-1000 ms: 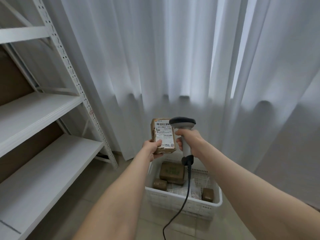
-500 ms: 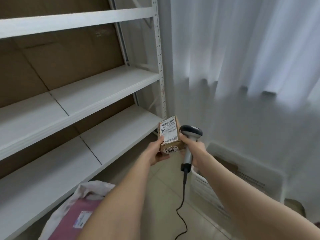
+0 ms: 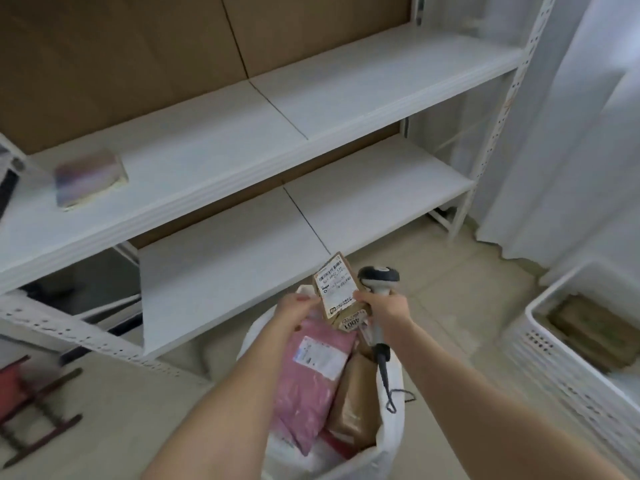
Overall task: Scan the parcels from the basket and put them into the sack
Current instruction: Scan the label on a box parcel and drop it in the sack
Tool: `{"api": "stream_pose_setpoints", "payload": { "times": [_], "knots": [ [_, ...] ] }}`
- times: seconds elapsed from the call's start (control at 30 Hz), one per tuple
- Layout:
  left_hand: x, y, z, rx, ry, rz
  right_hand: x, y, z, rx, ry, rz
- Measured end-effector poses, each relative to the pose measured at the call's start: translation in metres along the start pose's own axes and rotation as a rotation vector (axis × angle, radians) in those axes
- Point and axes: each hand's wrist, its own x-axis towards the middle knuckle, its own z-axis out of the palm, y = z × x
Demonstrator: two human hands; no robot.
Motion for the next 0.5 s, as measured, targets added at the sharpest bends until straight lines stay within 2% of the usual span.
{"api": "stream_pose_setpoints", "payload": {
  "times": [0.13,0.27,0.37,0.43,0.5],
  "knots": [
    [0.041,-0.068,-0.032,0.283,0.133,-0.036,0.023,0.053,0.042,-0.068,-0.004,0.069],
    [0.073,-0.115,-0.029,0.478,0.061,-0.058,0.055,0.087,0.070,-0.015,0.026,0.203],
    [0.096,-0.127,-0.013,0.445,-0.033,0.059,0.083,0.100,0.088,0.055,0.086,0.252],
    [0.112,-0.127,0.003,0.387,-0.080,0.182,0.100,0.106,0.095,0.006,0.093,0.260],
    [0.124,-0.126,0.021,0.368,-0.151,0.225,0.113,0.113,0.099,-0.073,0.105,0.277]
  ]
}}
